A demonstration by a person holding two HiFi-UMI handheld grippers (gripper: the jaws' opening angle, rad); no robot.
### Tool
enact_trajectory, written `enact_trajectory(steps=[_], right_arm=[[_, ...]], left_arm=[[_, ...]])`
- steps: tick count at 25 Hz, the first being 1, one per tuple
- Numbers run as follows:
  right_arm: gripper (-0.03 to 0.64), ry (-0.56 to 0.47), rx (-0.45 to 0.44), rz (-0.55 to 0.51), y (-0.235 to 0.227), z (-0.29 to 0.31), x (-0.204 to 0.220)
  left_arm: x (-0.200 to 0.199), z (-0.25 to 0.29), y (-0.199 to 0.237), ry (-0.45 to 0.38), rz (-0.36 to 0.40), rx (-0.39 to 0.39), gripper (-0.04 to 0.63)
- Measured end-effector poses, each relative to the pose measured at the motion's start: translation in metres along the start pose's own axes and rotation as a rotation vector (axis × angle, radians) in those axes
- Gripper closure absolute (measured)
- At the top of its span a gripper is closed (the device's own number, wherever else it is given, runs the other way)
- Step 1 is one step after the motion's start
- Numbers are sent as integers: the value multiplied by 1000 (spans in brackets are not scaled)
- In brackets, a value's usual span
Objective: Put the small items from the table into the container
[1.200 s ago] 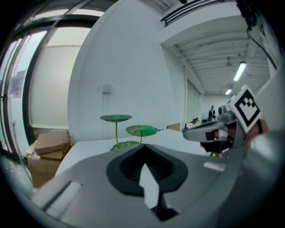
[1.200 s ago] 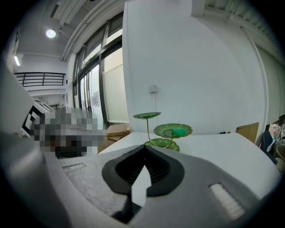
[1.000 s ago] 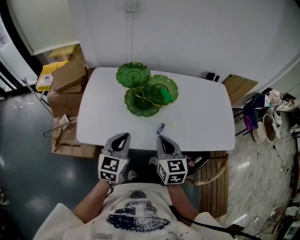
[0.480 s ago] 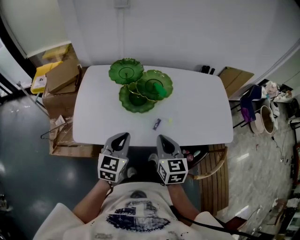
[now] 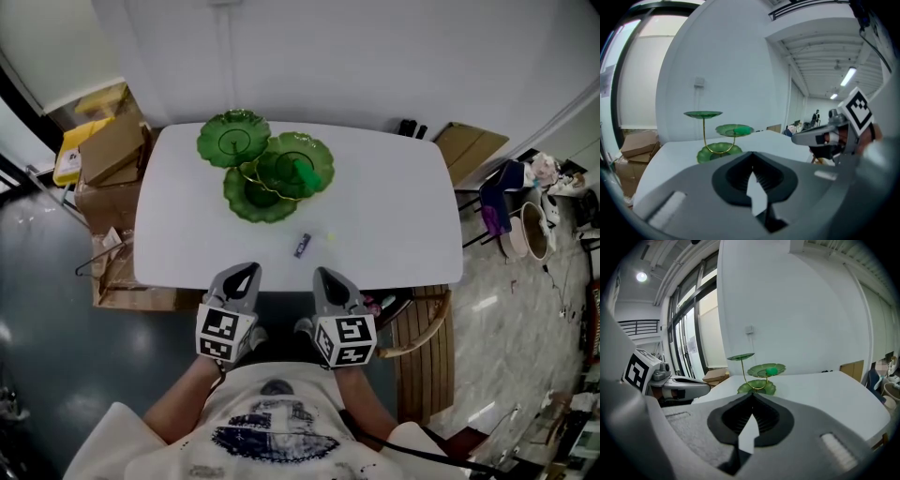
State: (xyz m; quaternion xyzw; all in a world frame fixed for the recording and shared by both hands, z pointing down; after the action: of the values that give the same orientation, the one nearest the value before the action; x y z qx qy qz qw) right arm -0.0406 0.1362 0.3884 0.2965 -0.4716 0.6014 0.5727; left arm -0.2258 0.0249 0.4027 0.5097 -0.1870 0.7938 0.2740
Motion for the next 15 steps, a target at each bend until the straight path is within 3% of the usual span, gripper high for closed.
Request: enact_trajectory(steps=[15], right_arm=[[618, -2, -99, 2, -101, -10, -14]], left_arm=[[-20, 57, -57, 38, 4, -113, 606]])
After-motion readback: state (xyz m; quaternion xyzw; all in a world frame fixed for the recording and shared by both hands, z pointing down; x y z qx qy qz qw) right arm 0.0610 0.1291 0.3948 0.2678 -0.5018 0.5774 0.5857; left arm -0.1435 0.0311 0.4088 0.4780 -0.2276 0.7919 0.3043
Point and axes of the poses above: the fingertips, and each gripper's own axes: z forward along the fingers, y to its left, x out of its underside, the point moved 10 cm from there along -z, backward along the fingers, and after that the axes turned 13 degrees about -x, right-handed, at the moved point
